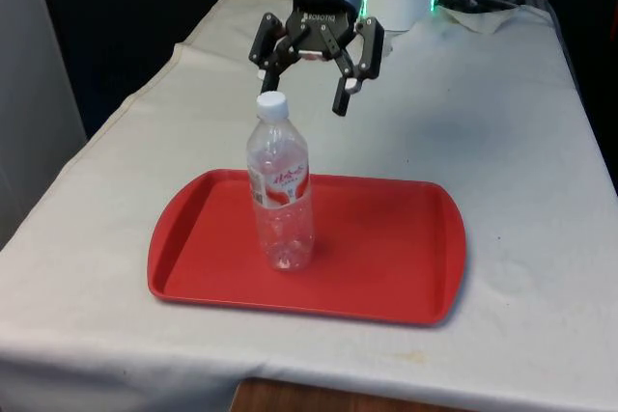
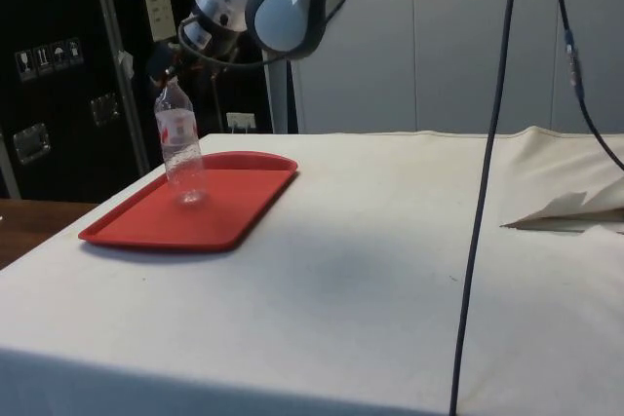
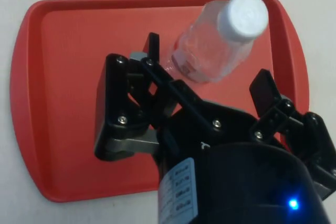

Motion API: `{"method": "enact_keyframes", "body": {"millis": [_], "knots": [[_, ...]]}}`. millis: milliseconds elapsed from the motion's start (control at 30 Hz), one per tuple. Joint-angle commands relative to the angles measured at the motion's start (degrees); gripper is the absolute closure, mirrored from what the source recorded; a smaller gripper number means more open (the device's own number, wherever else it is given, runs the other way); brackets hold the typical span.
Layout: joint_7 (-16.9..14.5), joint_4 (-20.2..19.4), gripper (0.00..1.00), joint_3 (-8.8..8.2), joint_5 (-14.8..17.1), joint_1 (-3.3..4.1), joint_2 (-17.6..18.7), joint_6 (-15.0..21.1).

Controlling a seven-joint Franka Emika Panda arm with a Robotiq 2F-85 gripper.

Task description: Place the bottle upright on the tray.

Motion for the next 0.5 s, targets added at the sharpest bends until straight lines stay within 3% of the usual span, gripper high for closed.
{"method": "enact_keyframes", "body": {"millis": [0, 333, 467], "knots": [[-0.1, -0.2, 0.00, -0.23, -0.1, 0.17, -0.8, -0.8], [-1.0, 0.2, 0.00, 0.00, 0.0, -0.11, -3.4, -3.6], [-1.4, 0.3, 0.00, 0.29, 0.0, -0.23, -5.4, -6.2]]}}
